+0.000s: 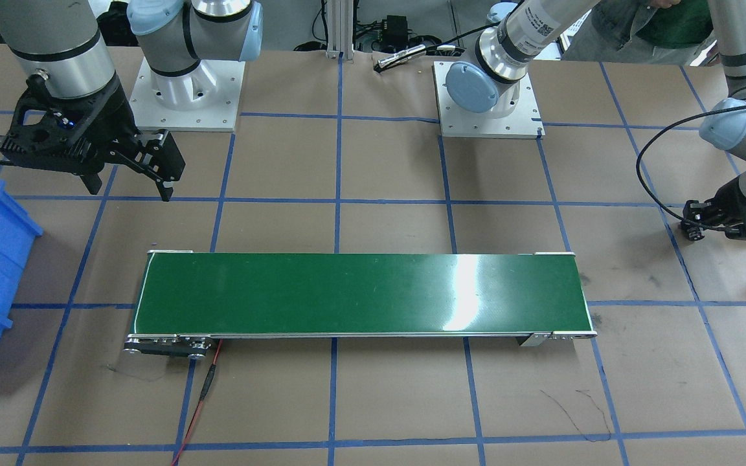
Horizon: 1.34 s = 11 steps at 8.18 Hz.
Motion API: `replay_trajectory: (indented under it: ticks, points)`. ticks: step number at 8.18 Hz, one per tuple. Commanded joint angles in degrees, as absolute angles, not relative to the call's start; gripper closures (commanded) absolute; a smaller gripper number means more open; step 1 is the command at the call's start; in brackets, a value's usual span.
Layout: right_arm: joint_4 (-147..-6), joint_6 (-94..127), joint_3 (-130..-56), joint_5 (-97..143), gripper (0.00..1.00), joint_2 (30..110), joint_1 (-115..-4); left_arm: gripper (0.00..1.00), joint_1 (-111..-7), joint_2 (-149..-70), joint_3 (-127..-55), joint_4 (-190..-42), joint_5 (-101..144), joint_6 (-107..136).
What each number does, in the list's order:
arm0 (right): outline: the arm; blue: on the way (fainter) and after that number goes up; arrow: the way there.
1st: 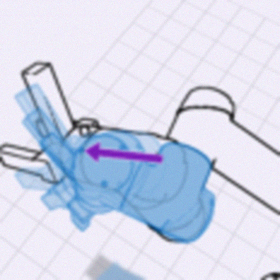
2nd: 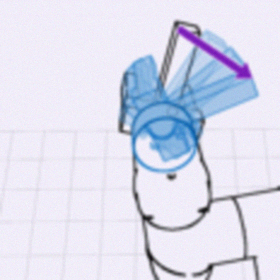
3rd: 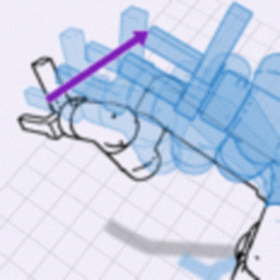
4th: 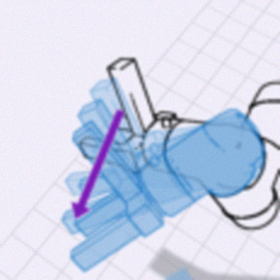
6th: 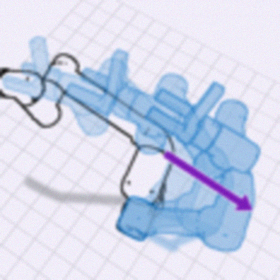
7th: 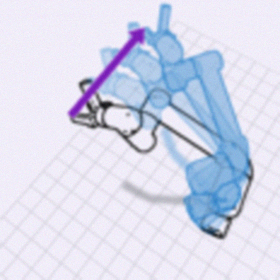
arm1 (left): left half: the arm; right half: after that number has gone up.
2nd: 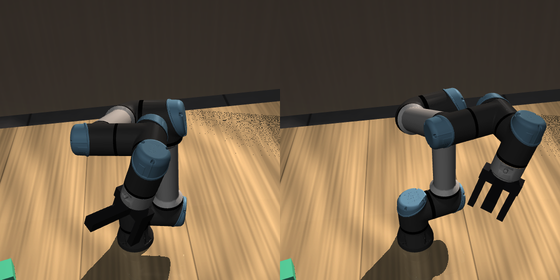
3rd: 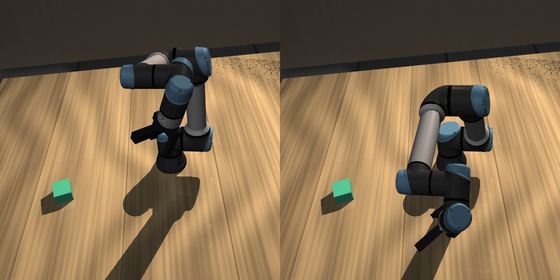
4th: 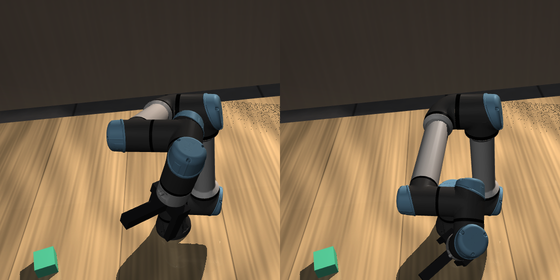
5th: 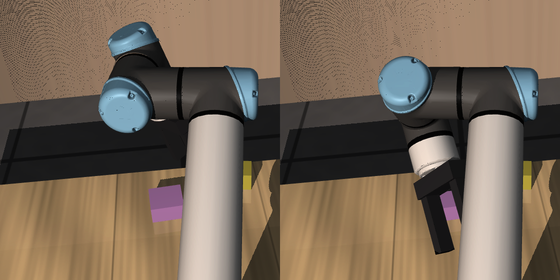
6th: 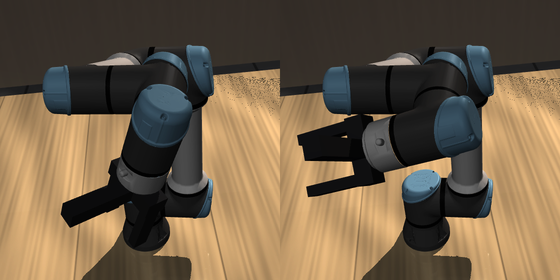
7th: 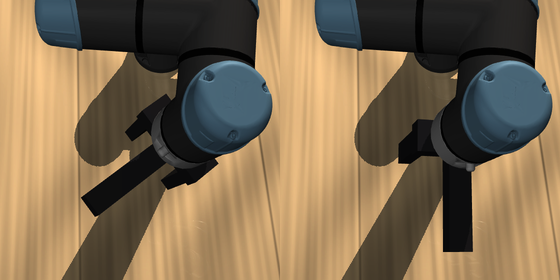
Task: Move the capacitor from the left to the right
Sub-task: 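Lower the left gripper and close it on the brown capacitor, then lift the capacitor and carry it with the left gripper over the conveyor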
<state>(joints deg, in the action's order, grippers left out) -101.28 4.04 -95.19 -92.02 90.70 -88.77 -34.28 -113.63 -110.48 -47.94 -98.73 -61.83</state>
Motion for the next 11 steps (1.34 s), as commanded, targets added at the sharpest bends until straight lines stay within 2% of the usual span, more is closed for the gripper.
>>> replay_trajectory:
  ticks: [1, 3, 5, 7, 11]
  points:
    - [-101.25, 4.04, -95.19, -92.02, 0.0, 90.7, -88.77, 1.0, -34.36, -112.42, -110.48, -47.9, -99.05, -61.79]
    - [-101.25, 4.04, -95.19, -92.02, 0.0, 90.7, -88.77, 1.0, -34.8, -108.4, -110.48, -48.68, -100.71, -60.65]
    - [-101.25, 4.13, -95.27, -92.02, 0.0, 90.7, -88.77, 1.0, -38.12, -102.34, -110.3, -56.02, -102.48, -53.75]
    - [-101.25, 4.13, -95.27, -92.02, 0.0, 90.7, -88.77, 1.0, -44.88, -97.23, -110.13, -64.39, -102.48, -43.65]
    - [-101.25, 4.04, -95.27, -92.02, 0.0, 90.7, -88.77, 1.0, -60.87, -93.61, -109.69, -73.38, -99.34, -17.03]
